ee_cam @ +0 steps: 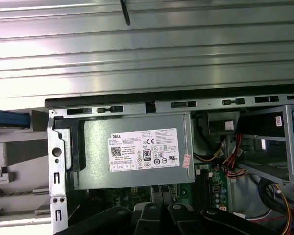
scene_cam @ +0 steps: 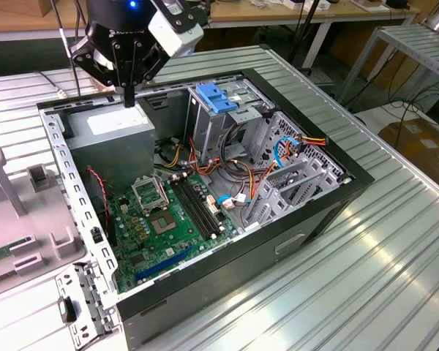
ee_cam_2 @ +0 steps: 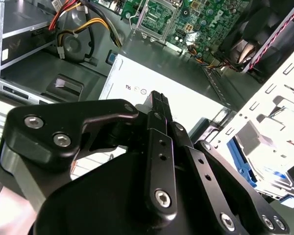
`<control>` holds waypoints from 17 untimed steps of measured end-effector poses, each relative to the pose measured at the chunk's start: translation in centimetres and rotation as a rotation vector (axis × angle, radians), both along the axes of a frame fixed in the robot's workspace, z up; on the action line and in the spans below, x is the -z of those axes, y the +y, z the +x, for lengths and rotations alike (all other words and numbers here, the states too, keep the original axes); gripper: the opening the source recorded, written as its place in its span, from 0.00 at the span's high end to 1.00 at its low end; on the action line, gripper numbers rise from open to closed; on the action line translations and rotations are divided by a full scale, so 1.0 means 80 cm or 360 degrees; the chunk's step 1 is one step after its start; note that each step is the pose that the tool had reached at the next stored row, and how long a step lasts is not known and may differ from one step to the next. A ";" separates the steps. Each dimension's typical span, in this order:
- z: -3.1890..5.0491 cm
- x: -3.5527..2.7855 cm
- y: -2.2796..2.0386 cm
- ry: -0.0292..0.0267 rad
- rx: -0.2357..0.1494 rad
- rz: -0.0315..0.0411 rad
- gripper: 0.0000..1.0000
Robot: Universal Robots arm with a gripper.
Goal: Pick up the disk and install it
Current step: 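Reach for the disk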
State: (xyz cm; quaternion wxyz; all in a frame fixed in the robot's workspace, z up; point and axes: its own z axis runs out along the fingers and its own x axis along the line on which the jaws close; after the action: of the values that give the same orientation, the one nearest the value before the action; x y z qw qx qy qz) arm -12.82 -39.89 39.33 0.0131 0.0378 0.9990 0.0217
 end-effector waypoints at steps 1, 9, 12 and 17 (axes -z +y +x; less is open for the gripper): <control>-0.001 0.0000 0.0000 0.00000 0.0000 0.0000 0.89; -0.005 0.0000 0.0000 0.00000 0.0000 0.0000 0.89; -0.006 0.0000 0.0000 0.00000 0.0000 0.0000 0.89; -0.008 -0.0001 0.0000 0.00001 0.0000 0.0000 0.89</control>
State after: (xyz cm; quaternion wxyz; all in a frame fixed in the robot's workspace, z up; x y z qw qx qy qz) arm -13.48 -39.89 39.33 0.0130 0.0379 0.9990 0.0217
